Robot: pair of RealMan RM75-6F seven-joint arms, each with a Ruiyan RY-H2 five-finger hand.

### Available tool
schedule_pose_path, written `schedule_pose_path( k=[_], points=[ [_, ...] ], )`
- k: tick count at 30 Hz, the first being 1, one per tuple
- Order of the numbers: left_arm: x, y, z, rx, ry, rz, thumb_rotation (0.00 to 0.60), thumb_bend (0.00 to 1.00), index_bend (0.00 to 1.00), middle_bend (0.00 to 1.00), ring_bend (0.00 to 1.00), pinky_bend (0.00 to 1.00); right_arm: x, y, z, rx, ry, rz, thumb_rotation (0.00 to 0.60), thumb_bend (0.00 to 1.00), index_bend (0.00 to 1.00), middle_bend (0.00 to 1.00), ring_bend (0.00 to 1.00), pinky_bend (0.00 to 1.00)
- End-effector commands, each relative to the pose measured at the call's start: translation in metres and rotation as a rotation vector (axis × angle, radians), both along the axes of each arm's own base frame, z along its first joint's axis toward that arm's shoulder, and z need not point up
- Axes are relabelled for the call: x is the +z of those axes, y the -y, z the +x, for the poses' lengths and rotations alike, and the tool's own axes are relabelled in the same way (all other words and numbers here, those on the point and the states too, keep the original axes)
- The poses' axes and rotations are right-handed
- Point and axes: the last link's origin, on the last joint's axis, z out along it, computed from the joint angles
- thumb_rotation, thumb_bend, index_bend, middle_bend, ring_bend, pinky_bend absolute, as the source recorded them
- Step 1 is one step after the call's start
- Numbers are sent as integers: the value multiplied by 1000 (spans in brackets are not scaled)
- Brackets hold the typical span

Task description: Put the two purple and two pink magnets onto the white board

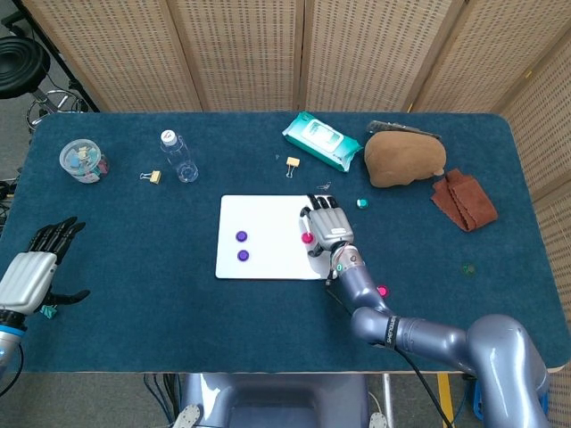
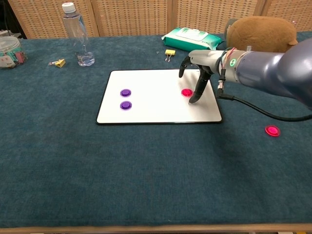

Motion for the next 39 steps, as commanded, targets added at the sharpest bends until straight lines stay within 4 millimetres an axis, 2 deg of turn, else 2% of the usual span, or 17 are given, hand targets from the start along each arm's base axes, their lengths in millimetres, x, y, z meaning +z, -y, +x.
schedule_pose_path(
  k=[1, 6, 12, 21, 32, 39],
  points=[
    [0, 0, 0, -2, -1, -3, 600, 102, 0, 0, 0, 0, 7, -2, 1, 13, -3, -13, 600, 153, 235, 0, 0, 0],
    [-1, 0, -3, 1, -3, -6, 600, 102, 0, 0, 0, 0, 22, -14, 2, 34, 15, -10, 600, 153, 257, 0, 0, 0],
    [-2, 1, -3, -5, -2, -10, 600, 102, 0, 0, 0, 0, 46, -40, -5, 83, 24, 15, 600, 153, 318, 0, 0, 0],
    [-4, 2, -3, -11, -10, -15, 600, 102, 0, 0, 0, 0, 69, -83, -39, 135, -29, 35, 600, 155, 352, 0, 0, 0],
    [-5, 3, -2, -12, -18, -15, 600, 102, 0, 0, 0, 0, 86, -108, -76, 122, -73, 22, 600, 161, 366, 0, 0, 0],
    [-5, 4, -2, -13, -20, -16, 600, 102, 0, 0, 0, 0, 90, -118, -105, 67, -90, 25, 600, 174, 426, 0, 0, 0]
  ],
)
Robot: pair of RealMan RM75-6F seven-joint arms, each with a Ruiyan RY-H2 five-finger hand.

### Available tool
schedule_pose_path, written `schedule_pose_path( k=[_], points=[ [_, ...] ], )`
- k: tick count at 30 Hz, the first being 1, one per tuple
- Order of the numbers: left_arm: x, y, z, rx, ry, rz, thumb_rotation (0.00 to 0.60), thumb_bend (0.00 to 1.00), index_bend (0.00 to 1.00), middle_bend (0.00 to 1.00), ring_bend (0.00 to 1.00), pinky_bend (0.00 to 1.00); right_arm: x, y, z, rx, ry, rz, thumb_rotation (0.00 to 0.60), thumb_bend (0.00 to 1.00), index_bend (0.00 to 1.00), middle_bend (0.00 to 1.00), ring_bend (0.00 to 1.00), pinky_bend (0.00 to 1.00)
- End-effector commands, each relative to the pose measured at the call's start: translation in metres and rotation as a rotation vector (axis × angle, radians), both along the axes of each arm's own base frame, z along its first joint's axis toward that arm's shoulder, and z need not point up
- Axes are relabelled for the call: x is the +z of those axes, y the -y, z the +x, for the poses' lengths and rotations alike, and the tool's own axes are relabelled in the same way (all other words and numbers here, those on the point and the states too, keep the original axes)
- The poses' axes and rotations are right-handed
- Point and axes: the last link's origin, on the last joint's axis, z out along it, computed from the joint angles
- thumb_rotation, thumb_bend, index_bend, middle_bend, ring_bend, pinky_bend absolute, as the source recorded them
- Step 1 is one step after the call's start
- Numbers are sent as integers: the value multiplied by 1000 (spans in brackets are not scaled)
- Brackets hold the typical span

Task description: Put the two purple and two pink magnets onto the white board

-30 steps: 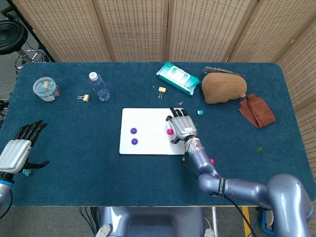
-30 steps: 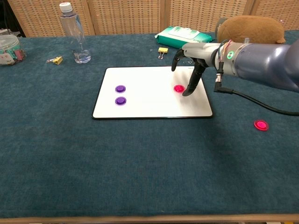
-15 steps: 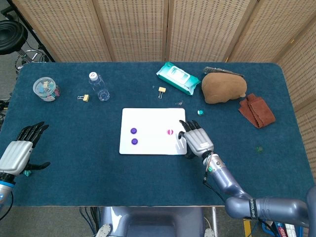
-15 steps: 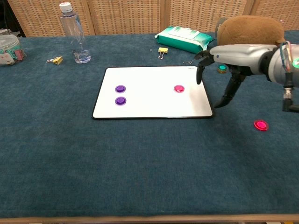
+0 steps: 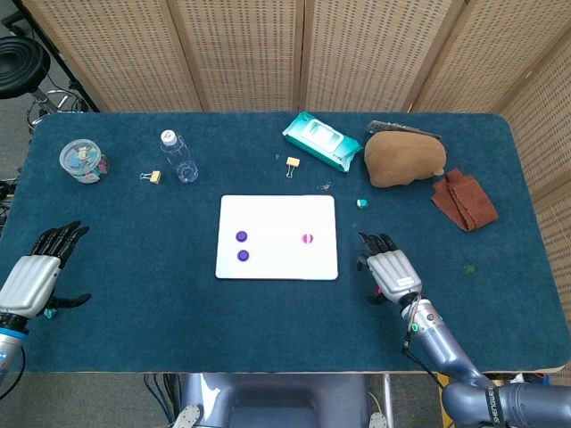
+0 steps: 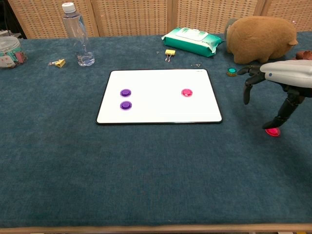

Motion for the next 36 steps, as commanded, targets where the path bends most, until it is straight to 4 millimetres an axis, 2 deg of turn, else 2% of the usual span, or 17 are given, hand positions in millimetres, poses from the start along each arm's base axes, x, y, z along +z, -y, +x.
schedule_pose_path(
  k=[1, 9, 19, 24, 36],
  points=[
    [0, 0, 0, 0, 0, 0, 600, 102, 0, 0, 0, 0, 1, -3, -11, -18, -9, 2, 600, 178, 438, 0, 0, 0],
    [-1, 0, 0, 0, -2, -5, 600, 102, 0, 0, 0, 0, 2, -4, -29, -56, -14, 5, 600, 189, 439, 0, 0, 0],
    [-2, 0, 1, 0, -3, -9, 600, 102, 0, 0, 0, 0, -2, -3, -30, -56, -8, 16, 600, 207, 437, 0, 0, 0],
    [-2, 0, 0, 2, -4, -12, 600, 102, 0, 0, 0, 0, -5, -3, -32, -61, -7, 21, 600, 250, 437, 0, 0, 0],
    [-3, 0, 0, 1, -4, -16, 600, 101, 0, 0, 0, 0, -7, -3, -40, -76, -20, 22, 600, 250, 437, 0, 0, 0]
  ],
)
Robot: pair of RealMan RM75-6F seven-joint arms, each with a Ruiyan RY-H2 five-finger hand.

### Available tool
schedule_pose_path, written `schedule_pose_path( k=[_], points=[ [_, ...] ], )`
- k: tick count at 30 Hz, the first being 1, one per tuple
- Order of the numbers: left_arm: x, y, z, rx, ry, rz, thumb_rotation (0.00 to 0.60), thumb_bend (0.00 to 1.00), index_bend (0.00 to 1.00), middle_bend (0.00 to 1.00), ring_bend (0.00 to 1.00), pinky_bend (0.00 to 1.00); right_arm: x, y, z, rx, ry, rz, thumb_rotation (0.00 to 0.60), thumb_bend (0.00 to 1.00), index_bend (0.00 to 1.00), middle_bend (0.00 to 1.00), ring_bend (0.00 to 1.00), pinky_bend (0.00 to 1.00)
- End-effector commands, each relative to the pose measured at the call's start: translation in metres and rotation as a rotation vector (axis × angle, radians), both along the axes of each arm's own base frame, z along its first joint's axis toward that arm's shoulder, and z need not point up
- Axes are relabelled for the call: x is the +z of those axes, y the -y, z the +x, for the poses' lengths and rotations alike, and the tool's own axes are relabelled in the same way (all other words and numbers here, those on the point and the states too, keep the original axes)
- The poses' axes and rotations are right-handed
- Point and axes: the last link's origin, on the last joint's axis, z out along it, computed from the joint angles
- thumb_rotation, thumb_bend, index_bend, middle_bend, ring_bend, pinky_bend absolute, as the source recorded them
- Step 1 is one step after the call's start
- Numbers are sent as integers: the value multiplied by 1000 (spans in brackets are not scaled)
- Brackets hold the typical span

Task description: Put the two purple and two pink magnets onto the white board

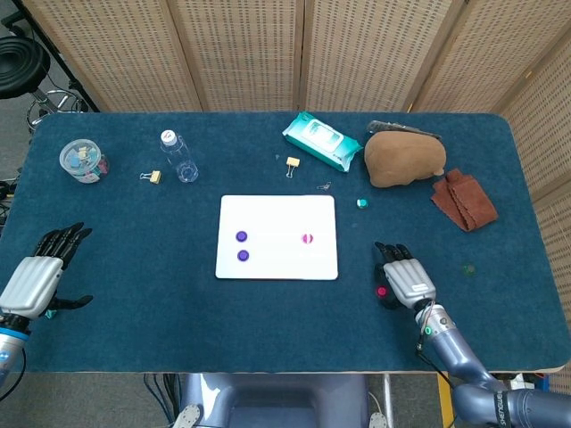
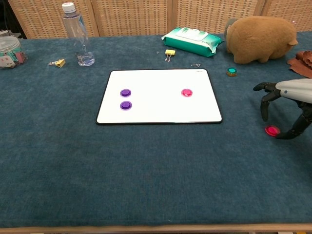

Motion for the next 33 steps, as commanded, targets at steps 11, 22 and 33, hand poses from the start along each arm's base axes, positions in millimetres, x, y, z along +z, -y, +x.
schedule_pose_path(
  k=[11, 22, 33],
  points=[
    [-1, 0, 0, 1, -1, -6, 600, 102, 0, 0, 0, 0, -1, 2, -6, -17, 1, 5, 600, 250, 437, 0, 0, 0],
    [-2, 0, 0, 2, -4, -8, 600, 102, 0, 0, 0, 0, -5, 6, -7, -29, -5, 15, 600, 250, 442, 0, 0, 0],
    [-2, 0, 0, 4, -3, -11, 600, 102, 0, 0, 0, 0, -7, 7, -11, -45, -4, 21, 600, 258, 469, 0, 0, 0]
  ],
)
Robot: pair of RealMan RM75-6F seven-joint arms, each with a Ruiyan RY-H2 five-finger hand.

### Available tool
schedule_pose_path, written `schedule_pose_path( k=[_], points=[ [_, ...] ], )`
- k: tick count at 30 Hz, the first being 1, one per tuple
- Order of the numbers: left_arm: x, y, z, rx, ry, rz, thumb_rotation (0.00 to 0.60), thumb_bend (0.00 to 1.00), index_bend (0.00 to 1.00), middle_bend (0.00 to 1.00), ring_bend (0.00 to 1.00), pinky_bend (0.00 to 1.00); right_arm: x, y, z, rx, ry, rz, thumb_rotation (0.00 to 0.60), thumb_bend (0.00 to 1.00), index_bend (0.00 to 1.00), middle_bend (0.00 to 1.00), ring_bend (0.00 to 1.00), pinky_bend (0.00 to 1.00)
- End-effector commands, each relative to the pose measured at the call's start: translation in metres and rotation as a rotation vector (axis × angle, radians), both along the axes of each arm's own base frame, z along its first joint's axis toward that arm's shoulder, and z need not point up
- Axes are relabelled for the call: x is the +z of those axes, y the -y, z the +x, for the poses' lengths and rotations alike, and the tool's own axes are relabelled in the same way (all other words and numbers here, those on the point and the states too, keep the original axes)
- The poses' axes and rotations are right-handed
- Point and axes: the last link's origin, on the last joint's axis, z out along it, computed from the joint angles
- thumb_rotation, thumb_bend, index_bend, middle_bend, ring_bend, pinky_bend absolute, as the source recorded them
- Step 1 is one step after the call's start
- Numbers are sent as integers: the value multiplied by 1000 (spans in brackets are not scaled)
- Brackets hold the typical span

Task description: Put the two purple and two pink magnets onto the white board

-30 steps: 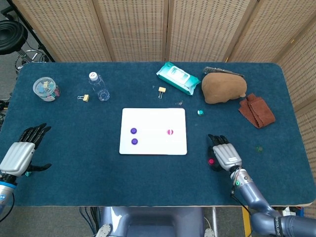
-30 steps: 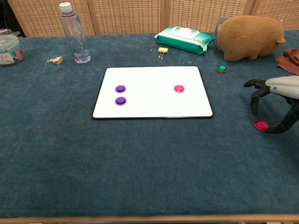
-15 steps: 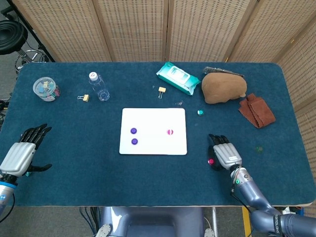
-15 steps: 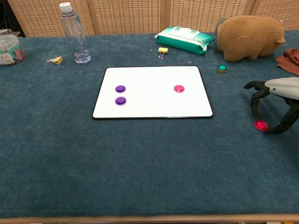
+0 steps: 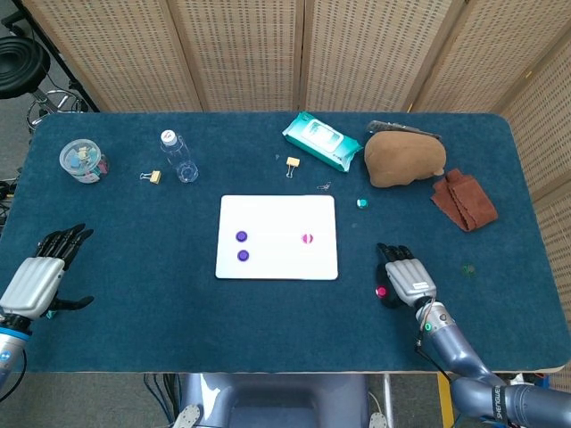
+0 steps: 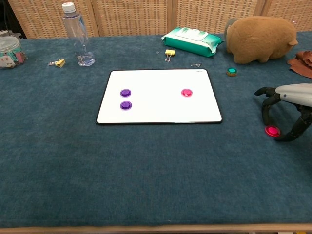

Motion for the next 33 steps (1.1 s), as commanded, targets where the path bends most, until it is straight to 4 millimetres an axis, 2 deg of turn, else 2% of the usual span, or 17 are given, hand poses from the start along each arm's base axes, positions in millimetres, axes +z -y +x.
schedule_pose_path(
  k=[1, 9, 21, 27, 33],
  points=[
    [0, 0, 0, 0, 0, 0, 600, 102, 0, 0, 0, 0, 0, 0, -1, -3, -2, 0, 600, 261, 475, 0, 0, 0],
    [-1, 0, 0, 1, -1, -3, 600, 102, 0, 0, 0, 0, 0, 1, -6, -14, 1, -9, 600, 322, 573, 0, 0, 0],
    [-2, 0, 0, 3, -3, -10, 600, 102, 0, 0, 0, 0, 5, 4, -1, -1, 18, -29, 600, 369, 591, 0, 0, 0],
    [-2, 0, 0, 5, -3, -13, 600, 101, 0, 0, 0, 0, 8, 11, 20, 41, 46, -36, 600, 371, 588, 0, 0, 0],
    [-2, 0, 1, 4, -5, -18, 600, 101, 0, 0, 0, 0, -1, 23, 61, 114, 78, -20, 600, 385, 579, 0, 0, 0]
  ],
)
